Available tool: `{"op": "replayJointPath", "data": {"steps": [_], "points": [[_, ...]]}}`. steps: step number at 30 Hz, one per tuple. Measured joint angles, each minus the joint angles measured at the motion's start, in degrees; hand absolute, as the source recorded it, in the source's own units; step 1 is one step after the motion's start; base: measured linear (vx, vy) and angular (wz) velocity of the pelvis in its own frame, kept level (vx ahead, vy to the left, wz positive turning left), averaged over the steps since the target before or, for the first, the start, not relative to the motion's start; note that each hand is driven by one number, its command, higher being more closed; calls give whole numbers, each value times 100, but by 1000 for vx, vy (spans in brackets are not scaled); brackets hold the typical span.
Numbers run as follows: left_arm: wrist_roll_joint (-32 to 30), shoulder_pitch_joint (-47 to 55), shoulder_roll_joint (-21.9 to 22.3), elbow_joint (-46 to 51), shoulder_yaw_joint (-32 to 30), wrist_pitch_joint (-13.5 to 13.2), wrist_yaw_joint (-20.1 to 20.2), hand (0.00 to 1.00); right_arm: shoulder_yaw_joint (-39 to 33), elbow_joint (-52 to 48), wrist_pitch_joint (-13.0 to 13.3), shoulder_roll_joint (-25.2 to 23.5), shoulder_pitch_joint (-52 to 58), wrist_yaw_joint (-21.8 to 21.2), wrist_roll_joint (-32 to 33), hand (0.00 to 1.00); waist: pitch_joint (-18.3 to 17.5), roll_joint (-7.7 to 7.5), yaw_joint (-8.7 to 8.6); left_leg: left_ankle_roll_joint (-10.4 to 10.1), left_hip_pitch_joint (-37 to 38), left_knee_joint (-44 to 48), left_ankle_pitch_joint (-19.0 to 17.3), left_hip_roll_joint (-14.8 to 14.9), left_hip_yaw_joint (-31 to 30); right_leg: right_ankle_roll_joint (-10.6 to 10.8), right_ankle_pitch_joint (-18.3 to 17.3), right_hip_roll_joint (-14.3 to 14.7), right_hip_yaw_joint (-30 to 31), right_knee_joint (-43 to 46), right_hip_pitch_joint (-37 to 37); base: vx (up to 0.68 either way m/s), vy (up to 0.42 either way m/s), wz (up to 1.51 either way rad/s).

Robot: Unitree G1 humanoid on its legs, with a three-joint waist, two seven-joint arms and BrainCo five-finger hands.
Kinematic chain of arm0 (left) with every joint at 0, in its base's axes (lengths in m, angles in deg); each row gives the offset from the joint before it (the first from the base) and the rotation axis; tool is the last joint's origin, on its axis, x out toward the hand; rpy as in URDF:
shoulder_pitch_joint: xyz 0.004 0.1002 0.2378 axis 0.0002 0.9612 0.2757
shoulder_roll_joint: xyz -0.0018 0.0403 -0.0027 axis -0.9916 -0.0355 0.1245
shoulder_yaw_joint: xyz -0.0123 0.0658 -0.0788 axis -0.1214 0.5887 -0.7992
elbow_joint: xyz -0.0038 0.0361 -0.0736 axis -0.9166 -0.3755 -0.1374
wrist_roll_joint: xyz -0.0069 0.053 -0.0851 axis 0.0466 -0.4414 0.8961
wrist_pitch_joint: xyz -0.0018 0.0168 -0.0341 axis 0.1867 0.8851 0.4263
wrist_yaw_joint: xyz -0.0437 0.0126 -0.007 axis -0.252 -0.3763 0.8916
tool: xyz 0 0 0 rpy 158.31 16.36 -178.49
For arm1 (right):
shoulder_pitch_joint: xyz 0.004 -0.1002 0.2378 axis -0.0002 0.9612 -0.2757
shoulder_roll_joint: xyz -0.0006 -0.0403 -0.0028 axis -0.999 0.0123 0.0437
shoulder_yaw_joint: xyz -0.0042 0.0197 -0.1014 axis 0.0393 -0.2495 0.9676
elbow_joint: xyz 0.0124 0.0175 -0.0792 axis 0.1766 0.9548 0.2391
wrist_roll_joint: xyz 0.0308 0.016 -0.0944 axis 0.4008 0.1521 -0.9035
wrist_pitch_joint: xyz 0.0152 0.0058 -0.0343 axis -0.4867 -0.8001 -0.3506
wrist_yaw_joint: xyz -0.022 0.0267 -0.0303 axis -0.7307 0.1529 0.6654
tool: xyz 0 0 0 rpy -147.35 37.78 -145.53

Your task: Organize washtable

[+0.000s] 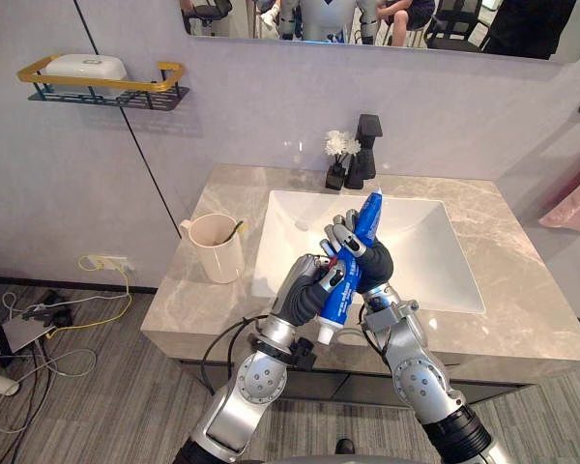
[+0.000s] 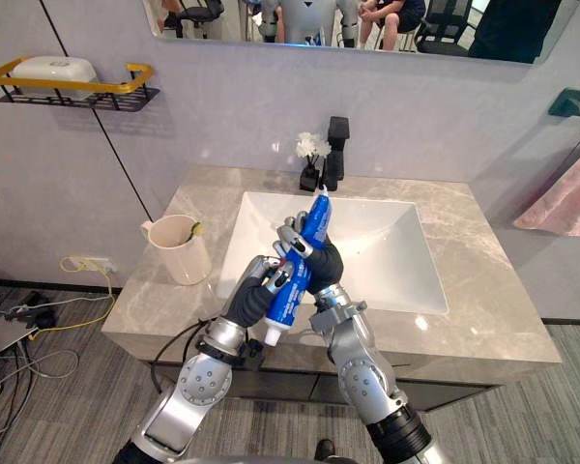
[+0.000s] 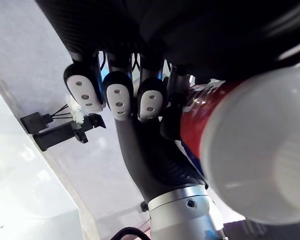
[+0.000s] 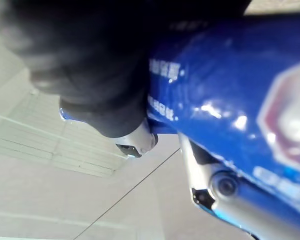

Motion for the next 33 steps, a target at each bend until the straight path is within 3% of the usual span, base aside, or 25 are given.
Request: {"op": "replayJointPath", "data": {"steps": [1, 11, 18, 23, 29, 33], "points": [[0, 2, 4, 9, -17, -29, -1, 0, -22, -38, 0, -13, 0, 7, -100, 100, 0, 0, 1, 0, -2, 1, 0, 0, -3, 0, 0, 0, -3, 0, 0, 0, 0, 0], [13, 165, 19, 583, -564, -89, -258, 0, -724, -438, 158, -152, 0, 121, -548, 100, 3, 7, 1, 0, -6, -26, 27, -4, -35, 2, -2, -17, -33, 2, 0, 0, 0, 1], [79, 368, -6, 1523, -1041, -133, -416, 0, -836, -476, 184, -123, 5, 131, -669, 100, 5, 22, 2, -18, 6, -84, 71, -3, -72, 0, -3, -24, -62, 1, 1, 0, 0, 1], [227, 689, -9, 2021, -1942, -187, -643, 0, -899, -868, 189, -90, 50, 125, -855, 100, 9, 36, 4, -25, 3, -91, 79, 4, -84, -2, -4, -27, -72, 1, 1, 0, 0, 1], [779, 1199, 189, 2135, -3840, -201, -921, 0, -1280, -898, 206, -94, 431, 118, -981, 100, 14, 55, 39, -28, -17, -130, 80, 7, -101, -3, -16, -24, -108, 0, -1, -3, 3, 2], [1112, 1411, 443, 1870, -4710, -175, -1080, 0, -1592, -898, 206, -95, 537, 120, -1086, 100, 5, 73, 152, -37, -22, -199, 87, 8, -103, -4, -20, -27, -109, 1, -39, 0, 0, 0]]}}
